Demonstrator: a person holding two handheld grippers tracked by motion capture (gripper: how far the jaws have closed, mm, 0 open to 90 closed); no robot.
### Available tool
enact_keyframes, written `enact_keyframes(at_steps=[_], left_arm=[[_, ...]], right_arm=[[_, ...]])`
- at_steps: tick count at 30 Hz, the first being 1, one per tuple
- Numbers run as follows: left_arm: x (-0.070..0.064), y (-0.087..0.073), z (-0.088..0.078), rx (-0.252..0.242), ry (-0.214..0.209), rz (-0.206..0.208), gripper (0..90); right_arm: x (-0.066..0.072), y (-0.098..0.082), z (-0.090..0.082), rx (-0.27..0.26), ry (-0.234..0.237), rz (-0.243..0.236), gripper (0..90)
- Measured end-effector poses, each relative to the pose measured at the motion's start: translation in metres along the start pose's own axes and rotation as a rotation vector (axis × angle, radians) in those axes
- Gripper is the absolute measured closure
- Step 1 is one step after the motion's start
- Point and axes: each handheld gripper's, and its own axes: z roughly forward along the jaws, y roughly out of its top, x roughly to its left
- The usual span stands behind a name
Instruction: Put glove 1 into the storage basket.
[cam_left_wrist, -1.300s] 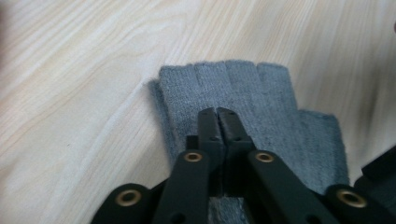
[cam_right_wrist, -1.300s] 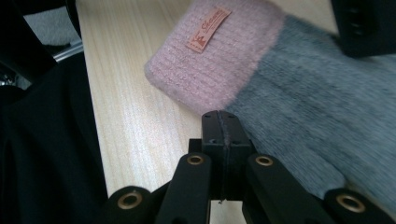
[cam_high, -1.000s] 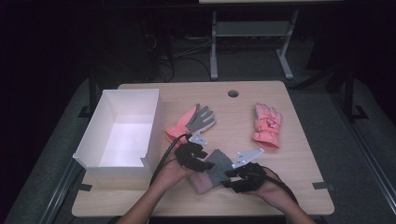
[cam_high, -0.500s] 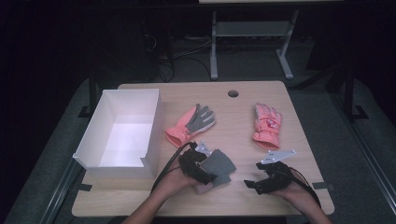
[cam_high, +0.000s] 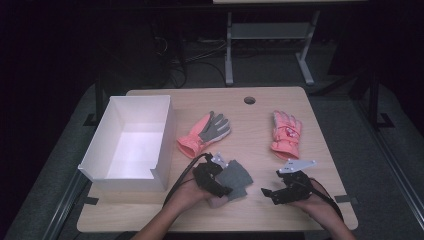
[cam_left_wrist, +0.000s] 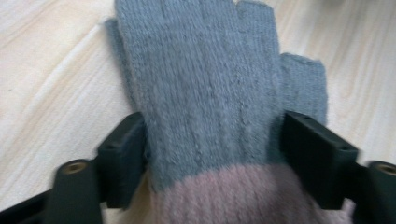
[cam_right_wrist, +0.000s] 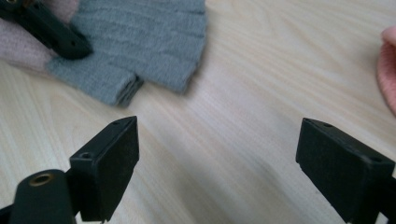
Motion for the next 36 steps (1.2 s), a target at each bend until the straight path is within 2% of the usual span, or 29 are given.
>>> enact_keyframes(at_steps=[5,9,13,19,24,30,36], left_arm=[[0.003,0.001,-0.001,0.004,-0.080,-0.027,54.9],[0.007,0.003,-0.002,0.015,-0.110,-0.039,62.7],[0.008,0.004,-0.006,-0.001,-0.129,-0.051,64.3],[0.010,0.008,-0.022,-0.022,-0.135,-0.076,64.6],[0.008,0.017,-0.039,-0.037,-0.108,-0.107,64.5],[0.009,0.027,-0.059,-0.047,-0.087,-0.117,64.4],[0.015,0.037,-0.086,-0.066,-0.057,-0.127,64.1]], right_arm=[[0.000,0.000,0.001,-0.015,-0.018,-0.003,13.0],[0.001,0.000,0.001,-0.017,-0.023,-0.011,13.0],[0.001,0.000,0.001,-0.019,-0.030,-0.020,13.0],[0.001,0.000,0.001,-0.025,-0.033,-0.022,13.0],[0.000,0.000,0.001,-0.025,-0.038,-0.017,13.0],[0.000,-0.001,0.001,-0.026,-0.038,-0.016,13.0],[0.000,-0.001,0.001,-0.026,-0.038,-0.022,13.1]])
